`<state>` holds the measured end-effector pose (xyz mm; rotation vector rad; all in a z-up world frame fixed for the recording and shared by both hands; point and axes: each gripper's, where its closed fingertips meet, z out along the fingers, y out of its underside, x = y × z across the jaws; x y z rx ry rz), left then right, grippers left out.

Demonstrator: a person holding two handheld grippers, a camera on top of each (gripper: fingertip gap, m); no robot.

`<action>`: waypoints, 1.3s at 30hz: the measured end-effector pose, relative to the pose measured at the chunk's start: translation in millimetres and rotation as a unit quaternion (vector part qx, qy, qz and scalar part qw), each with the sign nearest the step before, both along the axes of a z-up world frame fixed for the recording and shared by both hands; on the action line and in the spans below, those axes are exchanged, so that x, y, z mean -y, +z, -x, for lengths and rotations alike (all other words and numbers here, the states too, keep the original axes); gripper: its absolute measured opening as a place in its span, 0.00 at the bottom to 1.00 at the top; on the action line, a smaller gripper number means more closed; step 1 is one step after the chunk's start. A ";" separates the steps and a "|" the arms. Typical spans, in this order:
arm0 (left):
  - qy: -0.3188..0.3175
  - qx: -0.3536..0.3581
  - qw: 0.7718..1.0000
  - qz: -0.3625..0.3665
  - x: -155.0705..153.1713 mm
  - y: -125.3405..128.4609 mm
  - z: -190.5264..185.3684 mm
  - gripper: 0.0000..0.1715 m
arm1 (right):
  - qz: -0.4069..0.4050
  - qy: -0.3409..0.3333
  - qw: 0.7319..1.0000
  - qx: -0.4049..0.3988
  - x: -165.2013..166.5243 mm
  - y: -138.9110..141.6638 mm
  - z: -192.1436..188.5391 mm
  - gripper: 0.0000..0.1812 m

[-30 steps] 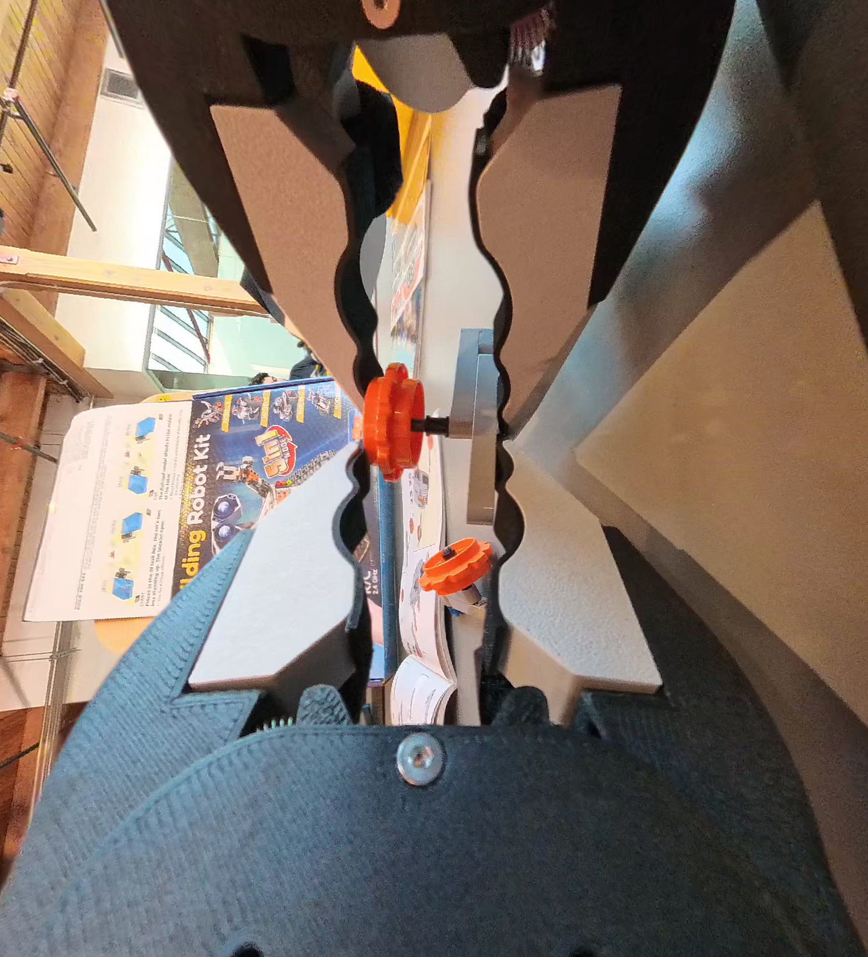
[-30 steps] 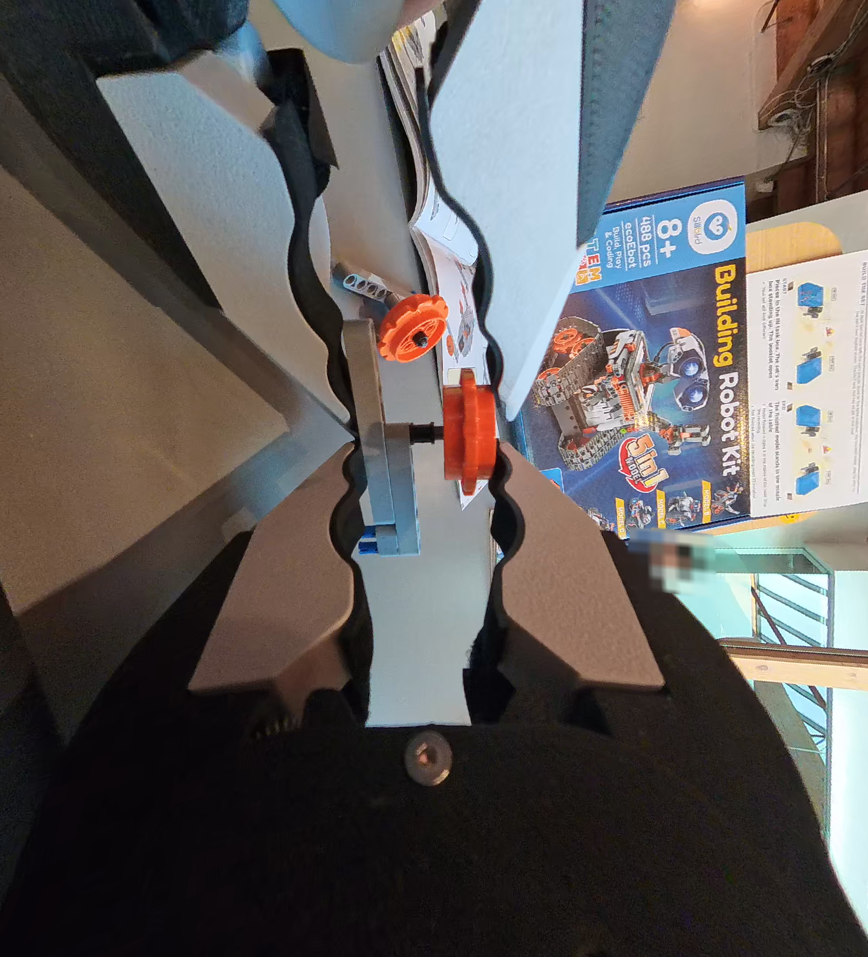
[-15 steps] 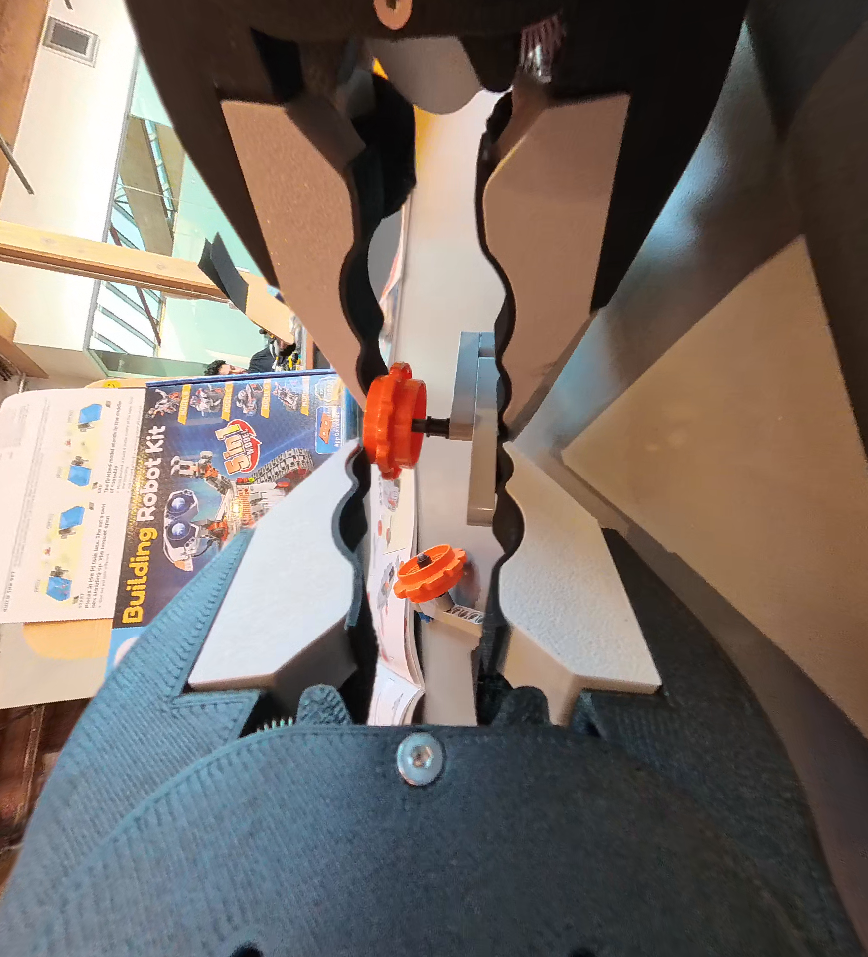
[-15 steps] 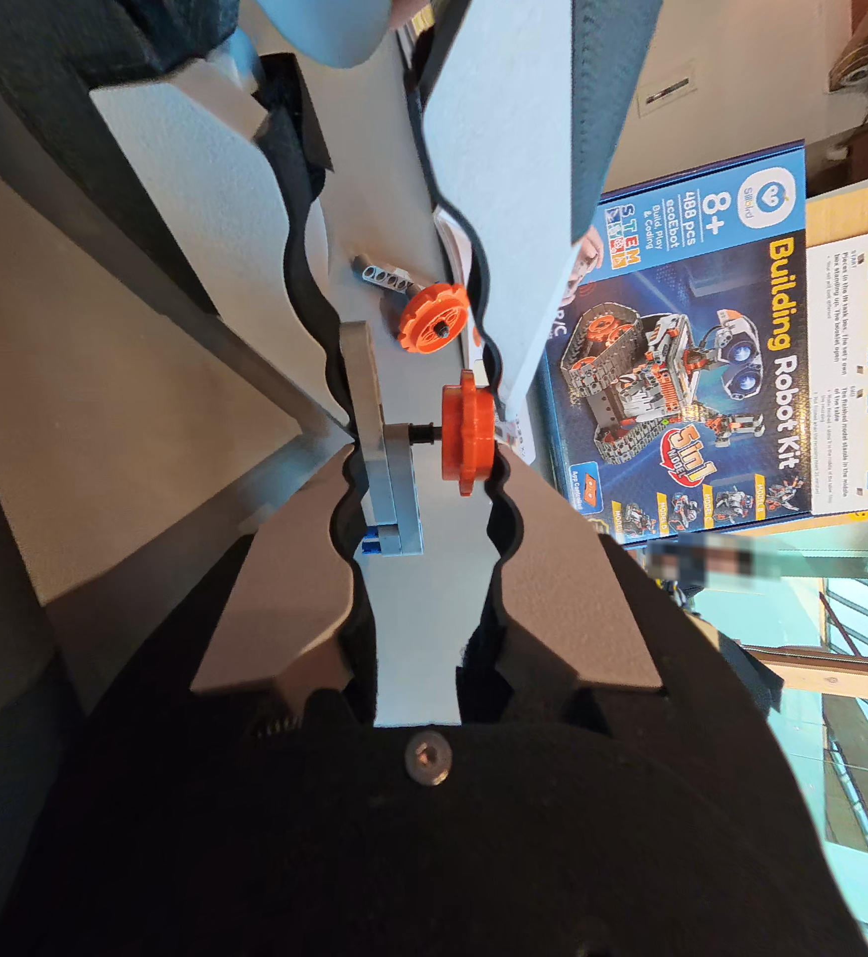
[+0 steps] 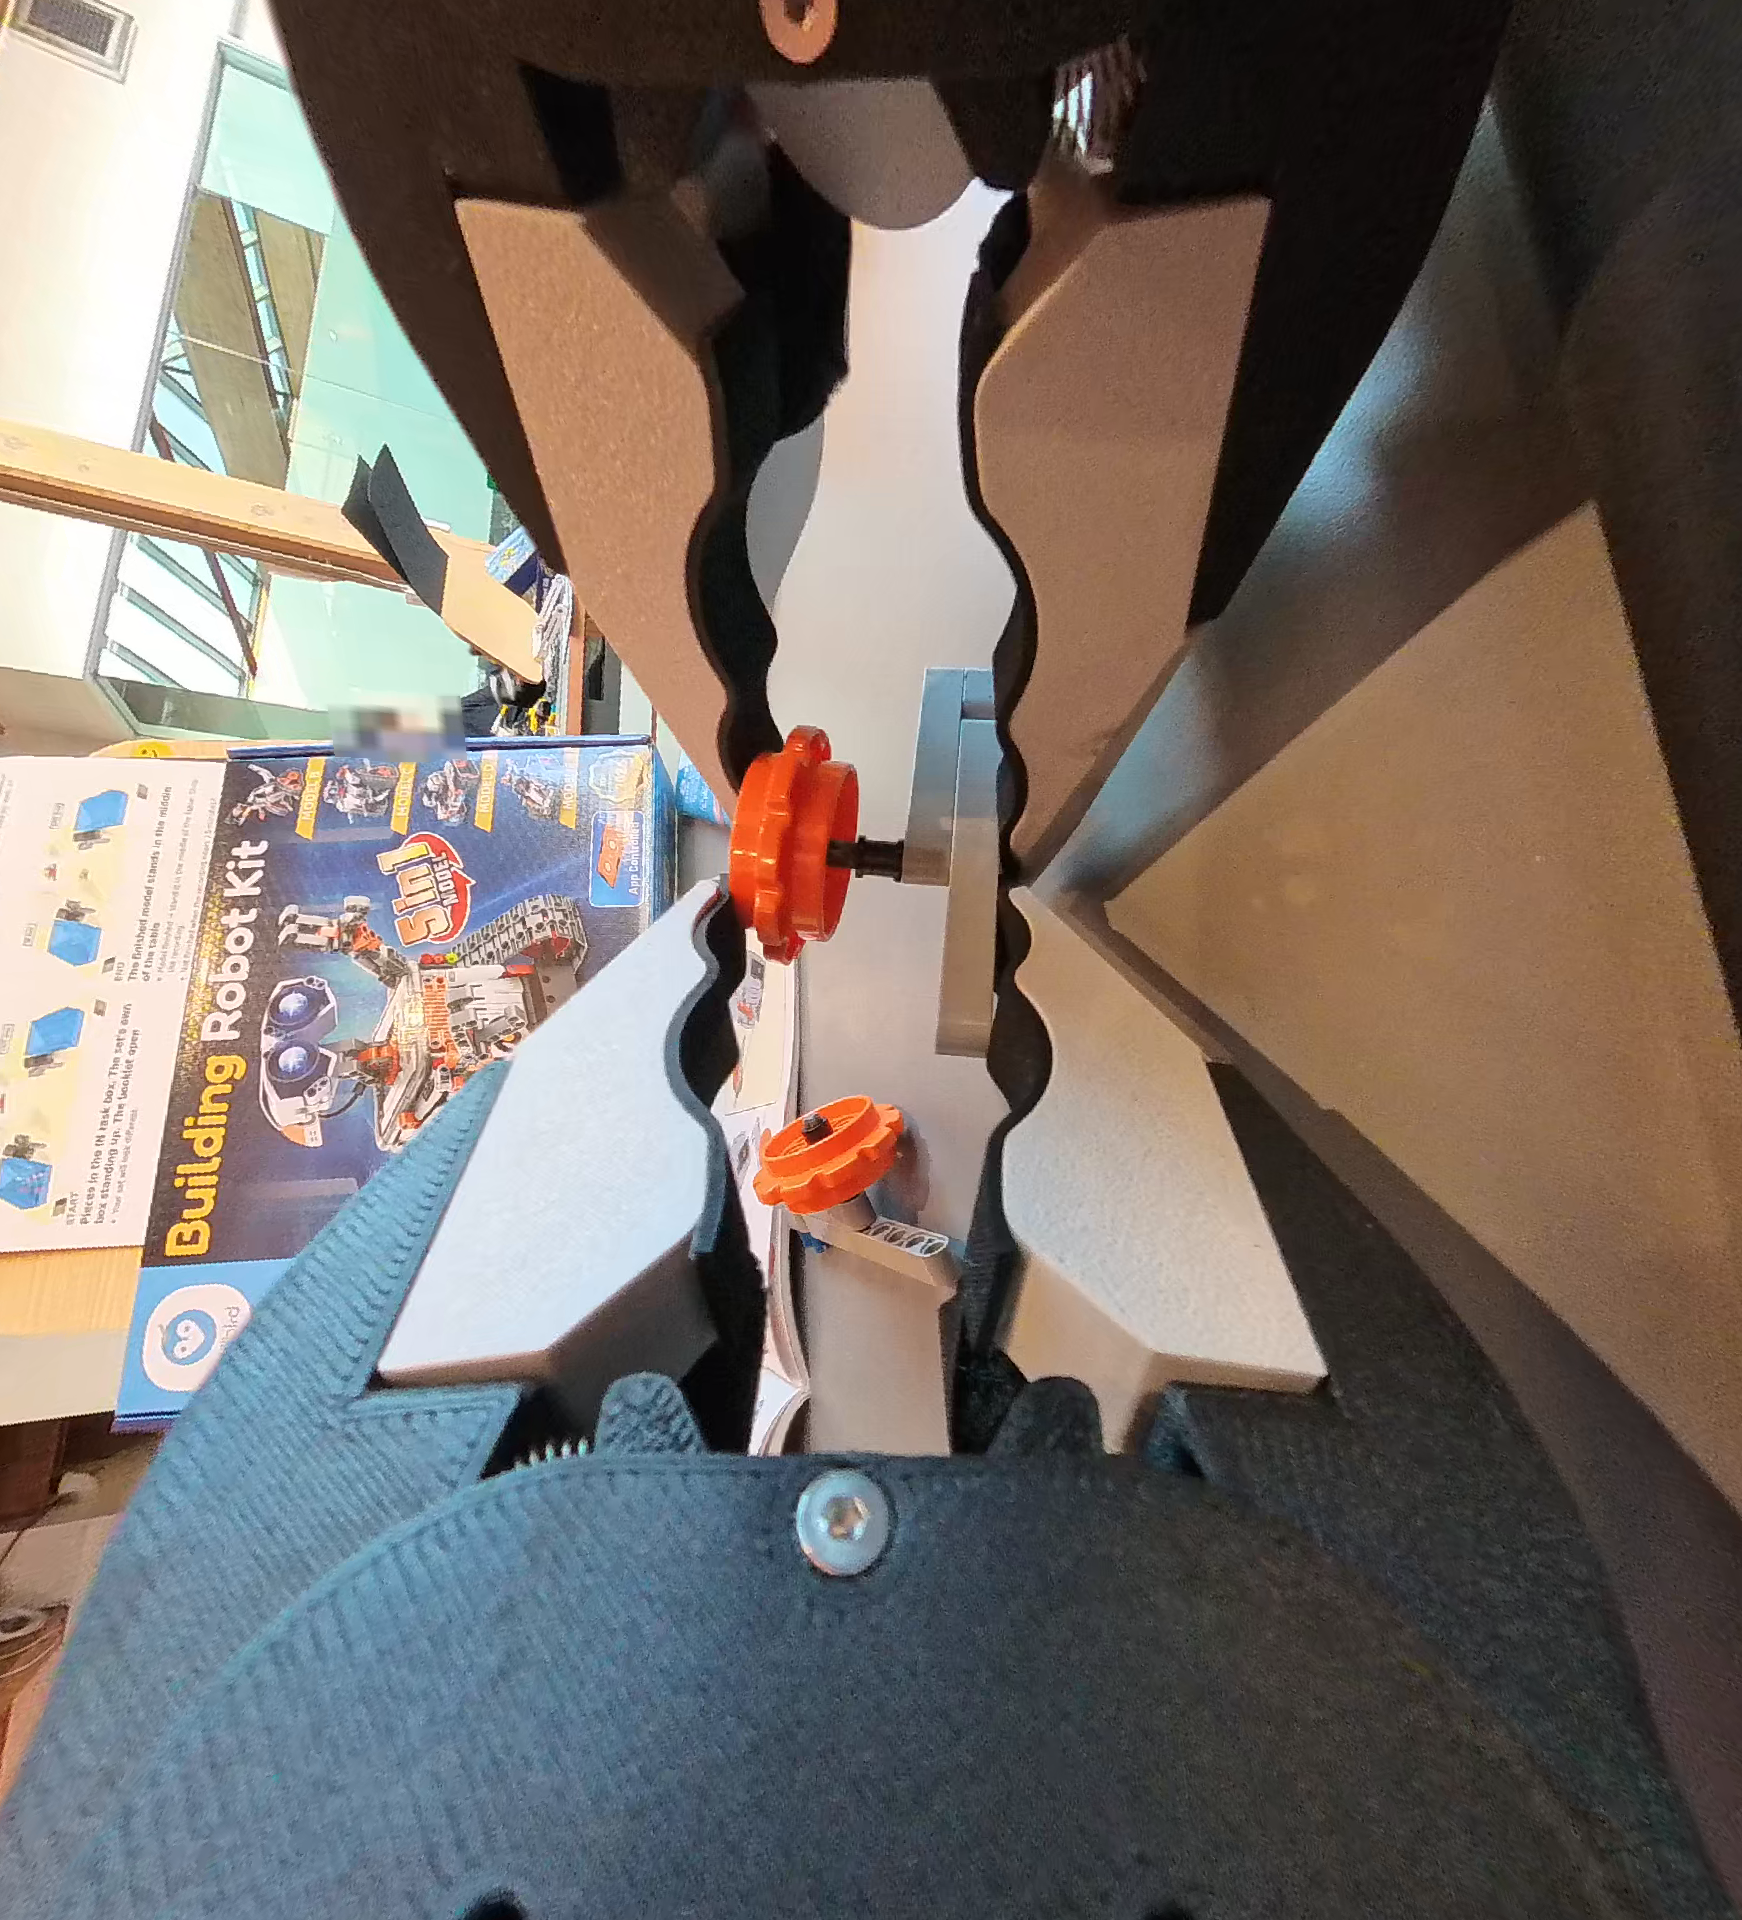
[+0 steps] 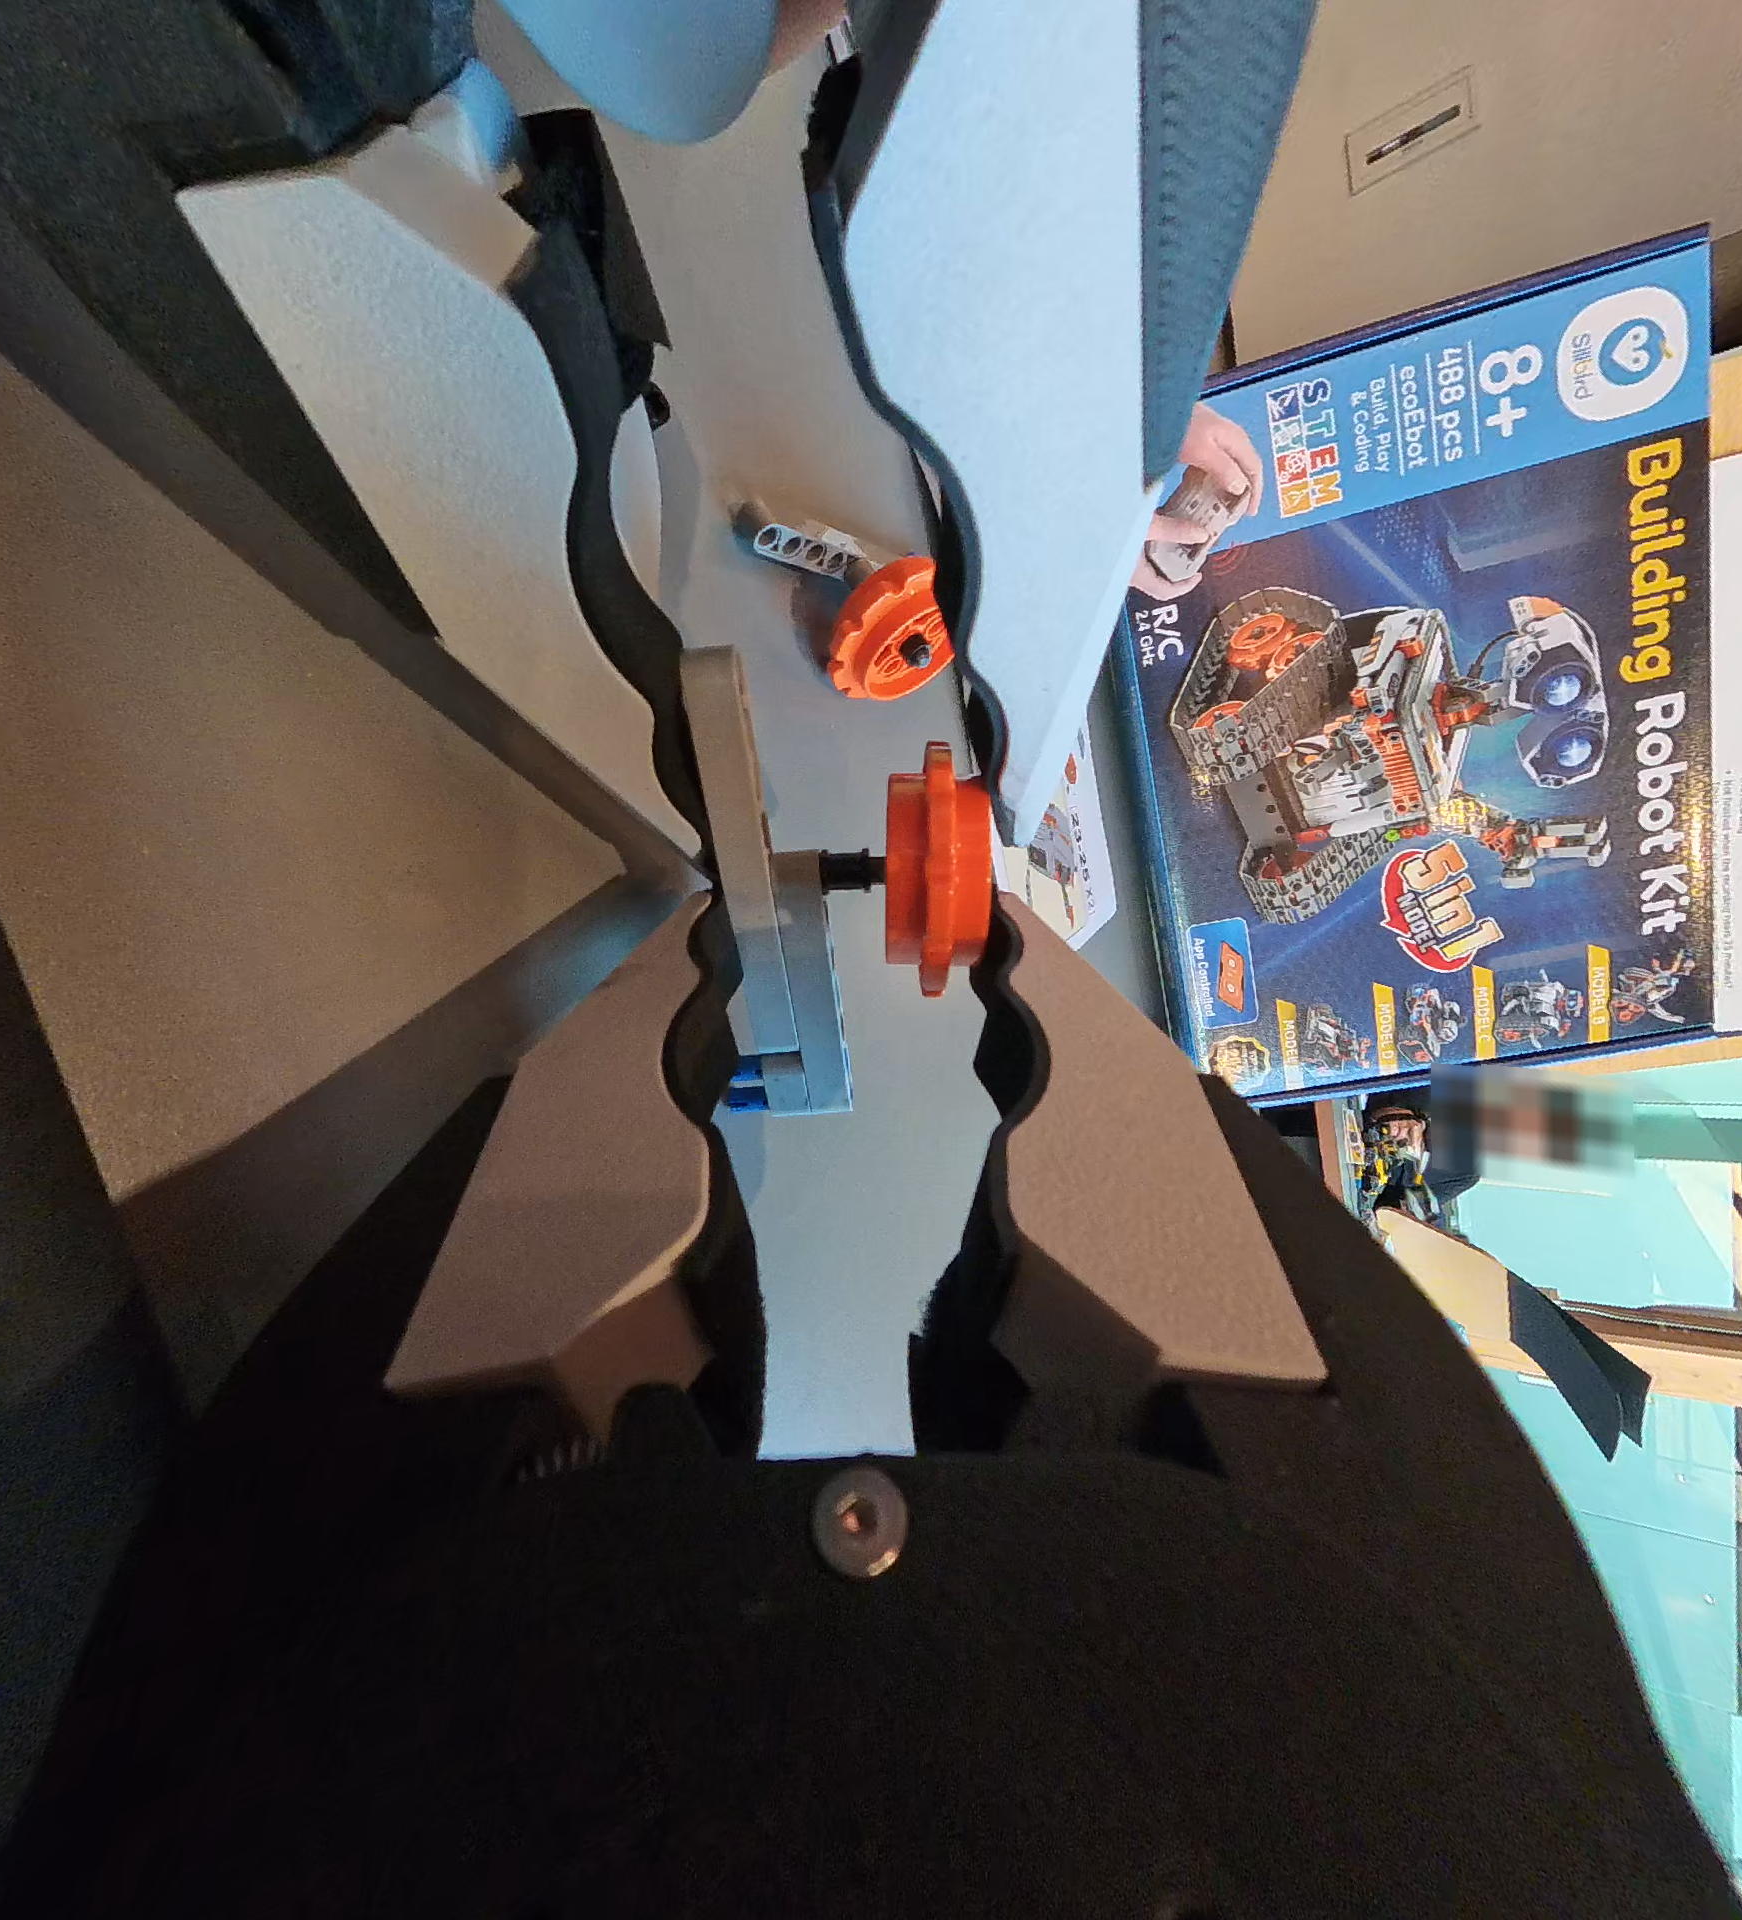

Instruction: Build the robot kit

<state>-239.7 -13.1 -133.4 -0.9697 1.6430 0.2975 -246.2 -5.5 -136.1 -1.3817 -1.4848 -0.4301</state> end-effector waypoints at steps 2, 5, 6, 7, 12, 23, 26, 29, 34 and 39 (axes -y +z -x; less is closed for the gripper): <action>0.000 0.000 1.000 0.000 0.1 0.2 -0.1 0.27 | 0.000 0.001 1.000 0.001 0.1 -0.1 0.0 0.23; 0.001 0.000 1.000 0.000 0.2 0.1 0.2 0.27 | 0.000 0.001 1.000 0.000 0.2 -0.2 0.1 0.23; 0.001 0.000 1.000 0.000 0.1 0.2 0.2 0.27 | 0.000 0.002 1.000 0.001 0.1 -0.3 0.1 0.23; 0.001 0.000 1.000 0.000 0.2 0.2 0.2 0.27 | 0.000 0.002 1.000 0.001 0.2 -0.2 0.2 0.24; 0.001 0.001 1.000 -0.017 -1.5 2.7 0.7 0.27 | -0.019 0.004 1.000 0.005 -2.2 2.5 0.8 0.24; -0.007 0.041 0.989 0.145 -2.0 -1.9 9.8 0.27 | 0.017 0.041 0.998 -0.048 2.1 4.3 7.8 0.28; -0.029 0.070 0.968 0.239 5.0 -2.2 11.4 0.27 | 0.034 0.062 0.995 -0.075 7.9 7.4 9.3 0.26; -0.060 0.087 0.936 0.337 15.3 -3.9 14.1 0.27 | 0.062 0.096 0.988 -0.101 18.0 7.8 14.2 0.26; -0.092 0.071 0.917 0.382 26.2 -13.1 16.5 0.27 | 0.116 0.123 0.980 -0.109 28.9 -2.1 19.0 0.27; -0.095 0.046 0.913 0.394 31.0 -21.7 19.3 0.27 | 0.177 0.117 0.970 -0.120 33.0 -11.6 19.7 0.26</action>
